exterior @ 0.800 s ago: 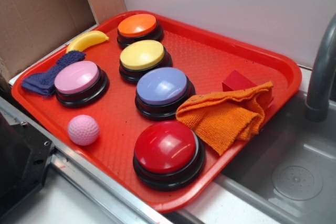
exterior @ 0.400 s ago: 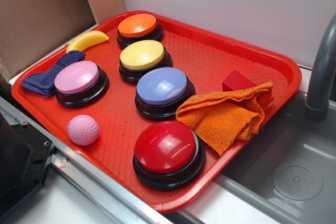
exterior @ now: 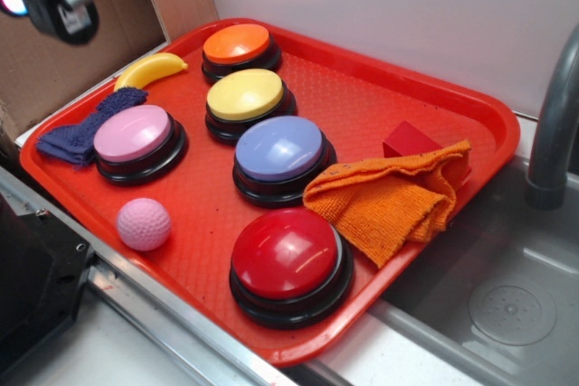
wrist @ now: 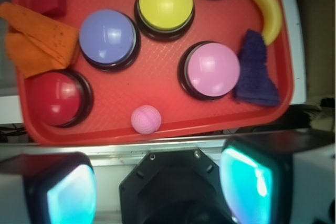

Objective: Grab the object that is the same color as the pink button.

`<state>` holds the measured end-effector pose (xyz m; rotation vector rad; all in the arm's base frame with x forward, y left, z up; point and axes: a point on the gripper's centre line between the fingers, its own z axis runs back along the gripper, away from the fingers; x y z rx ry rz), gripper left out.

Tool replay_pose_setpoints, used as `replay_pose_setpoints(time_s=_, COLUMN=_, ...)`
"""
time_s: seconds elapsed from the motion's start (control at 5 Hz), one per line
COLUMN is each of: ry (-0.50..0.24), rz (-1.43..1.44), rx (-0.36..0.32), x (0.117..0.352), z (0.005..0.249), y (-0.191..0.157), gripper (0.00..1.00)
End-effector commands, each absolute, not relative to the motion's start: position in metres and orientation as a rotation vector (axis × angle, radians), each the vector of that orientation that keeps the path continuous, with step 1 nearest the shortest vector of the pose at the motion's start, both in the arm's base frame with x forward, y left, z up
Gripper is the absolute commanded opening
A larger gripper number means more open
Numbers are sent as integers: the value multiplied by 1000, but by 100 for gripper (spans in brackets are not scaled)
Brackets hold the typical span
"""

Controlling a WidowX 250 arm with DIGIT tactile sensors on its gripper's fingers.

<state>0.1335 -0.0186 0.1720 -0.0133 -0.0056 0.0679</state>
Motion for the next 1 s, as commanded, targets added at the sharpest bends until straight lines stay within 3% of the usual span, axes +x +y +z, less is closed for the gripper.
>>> replay_pose_setpoints(time_s=0.0, ry=-45, rz=86, rx=18, x=147, z=107, y=-22, gripper=100)
replay_pose_setpoints(time_s=0.4, ry=9, rz=98, rx=38, x=139, z=50, y=-30, gripper=100)
replay_pose_setpoints(time_s=0.8, ry=41, rz=84, rx=70, x=136, z=18, y=-33, gripper=100)
